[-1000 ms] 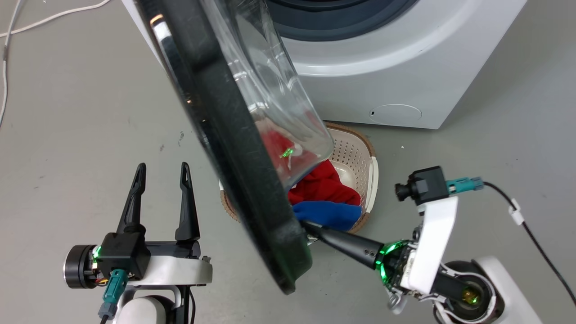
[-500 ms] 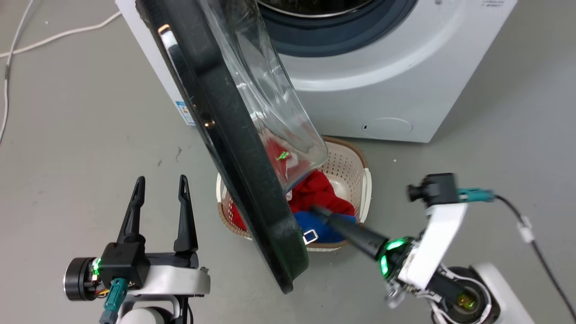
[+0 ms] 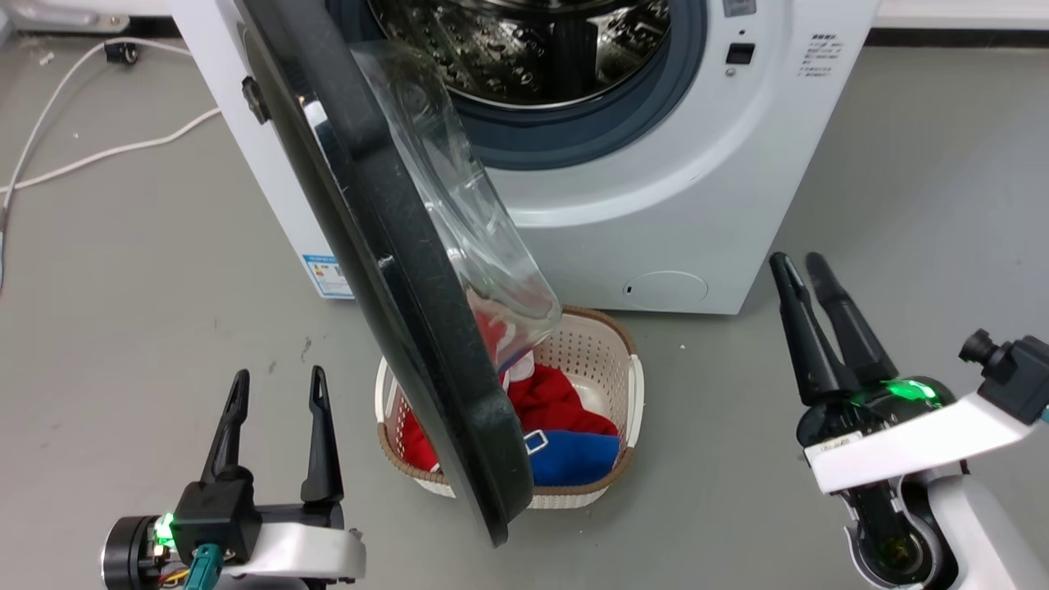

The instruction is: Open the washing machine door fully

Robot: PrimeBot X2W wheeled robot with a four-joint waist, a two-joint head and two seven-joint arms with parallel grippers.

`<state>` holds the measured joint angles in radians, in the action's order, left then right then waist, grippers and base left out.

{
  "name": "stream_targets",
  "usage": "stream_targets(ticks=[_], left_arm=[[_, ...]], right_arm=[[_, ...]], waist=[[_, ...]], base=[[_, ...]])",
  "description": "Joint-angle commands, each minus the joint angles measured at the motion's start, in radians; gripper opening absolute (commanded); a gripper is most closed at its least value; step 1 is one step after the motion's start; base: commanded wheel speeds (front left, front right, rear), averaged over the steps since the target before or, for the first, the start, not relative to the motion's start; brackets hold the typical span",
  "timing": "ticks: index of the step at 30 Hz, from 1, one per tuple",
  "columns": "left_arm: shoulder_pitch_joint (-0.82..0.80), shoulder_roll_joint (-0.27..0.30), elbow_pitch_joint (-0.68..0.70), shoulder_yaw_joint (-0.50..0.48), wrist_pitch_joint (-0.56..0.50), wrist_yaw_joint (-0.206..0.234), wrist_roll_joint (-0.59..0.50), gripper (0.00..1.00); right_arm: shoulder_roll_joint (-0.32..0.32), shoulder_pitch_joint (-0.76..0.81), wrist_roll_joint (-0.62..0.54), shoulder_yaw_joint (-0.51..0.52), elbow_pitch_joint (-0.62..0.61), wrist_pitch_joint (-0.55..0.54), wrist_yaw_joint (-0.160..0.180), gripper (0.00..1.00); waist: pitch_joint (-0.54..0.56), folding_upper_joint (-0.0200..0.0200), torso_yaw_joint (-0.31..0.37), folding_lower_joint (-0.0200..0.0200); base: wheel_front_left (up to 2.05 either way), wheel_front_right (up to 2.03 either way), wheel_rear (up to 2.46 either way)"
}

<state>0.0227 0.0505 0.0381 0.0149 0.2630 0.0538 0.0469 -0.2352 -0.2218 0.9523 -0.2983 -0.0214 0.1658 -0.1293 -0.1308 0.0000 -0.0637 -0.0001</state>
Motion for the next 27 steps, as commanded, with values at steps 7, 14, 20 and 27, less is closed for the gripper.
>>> stream_targets(ticks=[7,14,20,27], left_arm=[[0.044,0.0,0.004,-0.017,0.003,0.003,-0.009,1.0],[0.058,0.0,0.007,-0.022,0.003,0.004,-0.009,1.0],[0.068,0.0,0.008,-0.023,0.003,-0.001,-0.011,1.0],[0.073,0.0,0.005,-0.023,0.003,-0.008,-0.011,1.0]], right_arm=[[0.016,0.033,-0.344,0.142,0.037,0.099,-0.002,1.0],[0.103,0.125,-0.644,0.272,-0.024,0.099,-0.001,1.0],[0.142,0.208,-0.755,0.316,-0.031,0.099,-0.001,1.0],[0.174,0.303,-0.809,0.325,-0.022,0.099,-0.001,1.0]], waist=[[0.047,0.0,0.028,0.0001],[0.066,0.0,0.039,0.0001],[0.073,0.0,0.044,0.0001],[0.081,0.0,0.042,0.0001]], base=[[0.0,0.0,0.0],[0.0,0.0,0.0],[0.0,0.0,0.0],[0.0,0.0,0.0]])
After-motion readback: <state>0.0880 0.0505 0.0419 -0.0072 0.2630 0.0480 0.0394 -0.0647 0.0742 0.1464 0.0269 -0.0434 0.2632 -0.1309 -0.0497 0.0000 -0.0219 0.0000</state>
